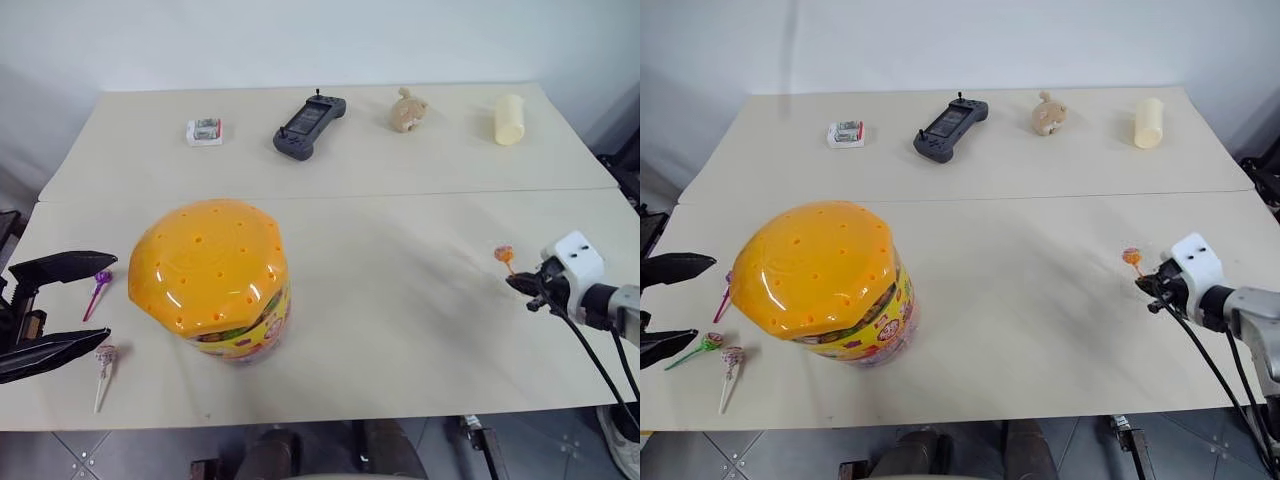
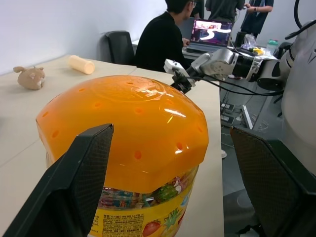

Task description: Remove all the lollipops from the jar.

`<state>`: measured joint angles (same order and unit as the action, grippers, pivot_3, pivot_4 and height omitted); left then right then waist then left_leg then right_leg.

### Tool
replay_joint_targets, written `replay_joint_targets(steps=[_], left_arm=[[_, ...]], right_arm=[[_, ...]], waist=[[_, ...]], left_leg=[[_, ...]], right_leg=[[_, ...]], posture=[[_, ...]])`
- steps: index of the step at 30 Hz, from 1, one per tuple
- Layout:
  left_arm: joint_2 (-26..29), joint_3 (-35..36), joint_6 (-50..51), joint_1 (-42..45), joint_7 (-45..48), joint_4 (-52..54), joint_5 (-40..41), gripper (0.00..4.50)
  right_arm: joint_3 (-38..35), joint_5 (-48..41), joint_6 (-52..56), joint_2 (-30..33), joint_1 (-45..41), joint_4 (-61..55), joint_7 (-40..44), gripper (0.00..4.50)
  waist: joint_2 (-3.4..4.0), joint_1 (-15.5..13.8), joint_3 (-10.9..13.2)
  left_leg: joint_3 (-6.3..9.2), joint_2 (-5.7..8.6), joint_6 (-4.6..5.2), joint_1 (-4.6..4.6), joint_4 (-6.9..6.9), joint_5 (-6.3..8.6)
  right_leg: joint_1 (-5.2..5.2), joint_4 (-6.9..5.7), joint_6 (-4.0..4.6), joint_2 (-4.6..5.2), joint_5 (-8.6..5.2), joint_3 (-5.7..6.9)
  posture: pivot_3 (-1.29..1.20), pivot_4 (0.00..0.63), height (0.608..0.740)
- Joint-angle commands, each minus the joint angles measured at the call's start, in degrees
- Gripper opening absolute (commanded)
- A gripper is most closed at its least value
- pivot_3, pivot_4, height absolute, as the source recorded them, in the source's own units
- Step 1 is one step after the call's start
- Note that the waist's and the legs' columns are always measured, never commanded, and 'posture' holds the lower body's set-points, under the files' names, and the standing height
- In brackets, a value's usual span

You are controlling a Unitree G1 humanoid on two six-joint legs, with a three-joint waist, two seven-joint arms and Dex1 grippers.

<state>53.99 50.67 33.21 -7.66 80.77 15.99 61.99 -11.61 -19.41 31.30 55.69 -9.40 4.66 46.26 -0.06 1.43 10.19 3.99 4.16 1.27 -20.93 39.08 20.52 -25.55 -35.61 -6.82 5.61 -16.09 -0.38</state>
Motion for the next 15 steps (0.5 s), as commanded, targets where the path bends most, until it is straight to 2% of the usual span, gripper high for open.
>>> replay_joint_targets(steps=[1, 6, 8, 10, 13, 15], left_arm=[[-0.7, 1.3, -1.6, 0.6, -0.7, 1.1, 0.1, 4.03], [-0.3, 1.8, -2.6, 0.7, -2.3, -3.6, -2.8, 4.03], [-0.3, 1.6, -3.4, 0.8, -3.1, -6.3, -4.8, 4.03], [0.0, 0.4, -5.9, -0.5, -4.6, -11.3, -10.4, 4.03], [-0.3, -1.3, -10.6, -2.5, -6.5, -16.5, -18.0, 4.03], [-0.8, -2.4, -15.2, -2.2, -7.7, -20.0, -22.1, 4.03]], right_arm=[[-2.9, -1.2, -3.9, -0.1, 2.4, -0.7, 3.9, 1.41], [-9.5, -11.0, -17.1, -3.5, 5.8, -0.9, 22.3, 3.07], [-12.0, -14.4, -18.5, -5.0, 5.6, 0.0, 25.5, 3.79], [-15.1, -16.5, -22.2, -6.8, 4.4, 1.1, 26.7, 4.42], [-17.2, -17.2, -27.6, -9.1, 3.8, -0.4, 27.5, 4.47], [-16.9, -20.0, -26.0, -8.7, 6.0, -5.7, 30.9, 4.47]], waist=[[0.0, -0.1, 0.0], [0.02, -0.1, 0.0], [0.02, -0.1, 0.0], [0.02, -0.1, 0.0], [0.02, 0.0, 0.0], [0.03, -0.1, 0.0]], left_leg=[[0.01, 0.0, 0.0, -0.01, 0.0, 0.0], [0.03, -0.01, 0.0, 0.02, 0.0, 0.0], [0.03, -0.01, 0.01, 0.04, 0.0, 0.0], [0.03, 0.0, 0.01, 0.09, 0.0, 0.0], [0.02, 0.0, 0.0, 0.19, -0.06, 0.01], [0.01, 0.0, 0.0, 0.22, -0.1, 0.02]], right_leg=[[0.0, 0.01, 0.0, 0.0, 0.0, 0.01], [0.07, 0.03, -0.01, -0.02, 0.0, 0.03], [0.09, 0.03, -0.01, -0.02, 0.01, 0.04], [0.12, 0.02, -0.02, -0.02, 0.01, 0.02], [0.17, 0.02, -0.01, -0.04, 0.01, 0.01], [0.18, 0.02, -0.01, -0.04, 0.0, 0.01]], posture=[[0.0, 0.15, 0.74], [0.0, 0.15, 0.74], [0.0, 0.15, 0.74], [0.0, 0.15, 0.74], [0.0, 0.15, 0.74], [0.0, 0.15, 0.74]])
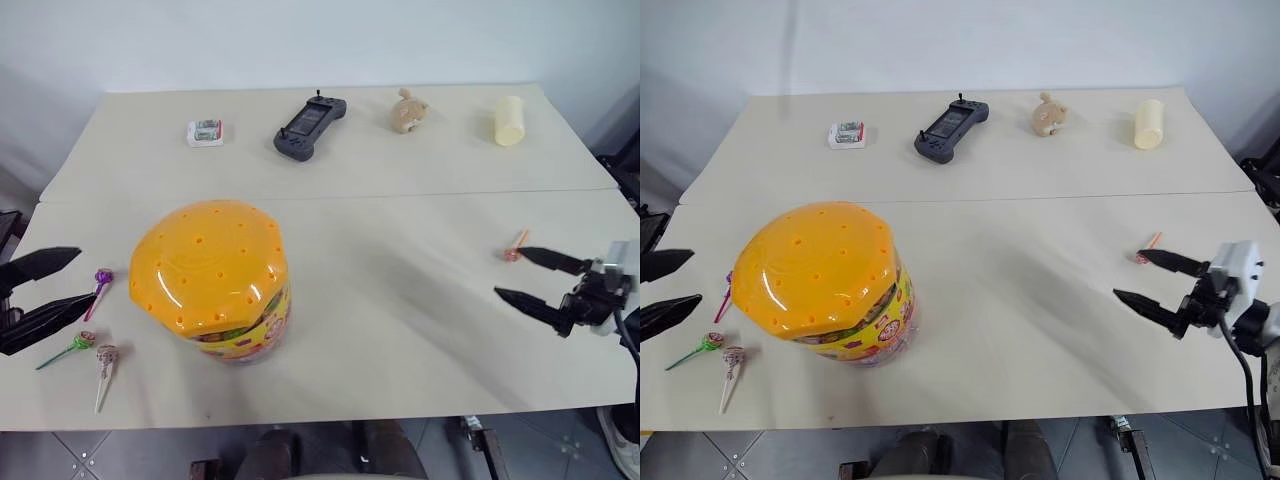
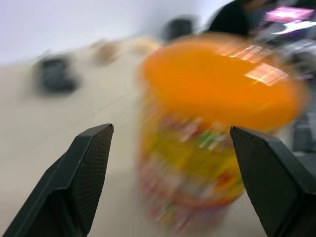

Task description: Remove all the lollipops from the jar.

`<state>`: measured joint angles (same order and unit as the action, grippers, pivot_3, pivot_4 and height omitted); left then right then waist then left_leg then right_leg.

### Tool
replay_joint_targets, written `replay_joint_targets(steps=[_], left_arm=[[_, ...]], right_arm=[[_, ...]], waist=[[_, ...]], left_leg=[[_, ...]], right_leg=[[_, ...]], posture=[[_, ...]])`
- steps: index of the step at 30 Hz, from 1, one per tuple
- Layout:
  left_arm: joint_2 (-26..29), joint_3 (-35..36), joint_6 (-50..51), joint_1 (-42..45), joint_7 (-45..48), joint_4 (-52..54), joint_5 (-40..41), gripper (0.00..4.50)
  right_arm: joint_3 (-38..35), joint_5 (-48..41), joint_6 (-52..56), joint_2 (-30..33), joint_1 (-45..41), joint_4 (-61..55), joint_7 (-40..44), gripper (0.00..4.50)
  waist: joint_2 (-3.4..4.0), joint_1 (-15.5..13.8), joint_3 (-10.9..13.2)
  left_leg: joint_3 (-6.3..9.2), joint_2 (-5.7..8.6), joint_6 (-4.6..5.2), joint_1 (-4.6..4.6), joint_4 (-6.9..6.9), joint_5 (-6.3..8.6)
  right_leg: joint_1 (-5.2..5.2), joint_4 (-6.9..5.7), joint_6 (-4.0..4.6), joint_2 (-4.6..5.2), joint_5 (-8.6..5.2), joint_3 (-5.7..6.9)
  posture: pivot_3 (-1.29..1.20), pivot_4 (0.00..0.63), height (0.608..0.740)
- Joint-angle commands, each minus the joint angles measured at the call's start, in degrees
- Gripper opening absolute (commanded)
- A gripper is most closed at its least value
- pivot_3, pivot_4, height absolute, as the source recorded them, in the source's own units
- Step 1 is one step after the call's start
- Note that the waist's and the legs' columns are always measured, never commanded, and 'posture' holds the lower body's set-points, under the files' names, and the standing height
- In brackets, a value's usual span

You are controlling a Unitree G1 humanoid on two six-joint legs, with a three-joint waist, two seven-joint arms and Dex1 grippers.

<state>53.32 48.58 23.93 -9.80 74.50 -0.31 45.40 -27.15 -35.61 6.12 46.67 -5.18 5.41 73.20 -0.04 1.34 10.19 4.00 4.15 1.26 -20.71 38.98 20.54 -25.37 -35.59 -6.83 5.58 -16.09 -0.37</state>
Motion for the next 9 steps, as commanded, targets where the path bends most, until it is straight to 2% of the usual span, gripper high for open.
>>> replay_joint_targets(steps=[1, 5, 9], left_arm=[[-0.2, -0.8, -7.5, 0.3, -1.8, -5.0, -6.7, 4.03], [-2.3, -3.1, -14.5, -0.2, -4.1, -7.9, -12.0, 4.03], [-6.0, -5.2, -18.6, -0.4, -6.6, -7.2, -14.0, 4.03]], right_arm=[[-1.1, -4.3, -1.1, 0.3, 2.4, -8.3, 5.0, 4.47], [2.4, -3.2, -5.0, 0.4, 6.6, -16.3, 11.4, 4.47], [4.8, 0.0, -12.4, -3.8, 5.6, -18.2, 8.9, 4.47]], waist=[[0.0, -0.1, 0.0], [-0.03, -1.1, 0.0], [-0.04, -1.4, 0.0]], left_leg=[[0.0, 0.0, 0.0, -0.01, -0.02, 0.0], [0.01, -0.02, 0.02, 0.01, 0.03, 0.02], [0.01, -0.02, 0.06, 0.32, 0.02, 0.08]], right_leg=[[0.0, 0.01, 0.0, 0.0, 0.0, 0.0], [0.06, 0.02, 0.0, 0.02, 0.0, 0.01], [0.45, 0.11, 0.0, 0.03, 0.0, 0.02]], posture=[[0.0, 0.15, 0.74], [0.0, 0.15, 0.74], [0.0, 0.15, 0.74]])
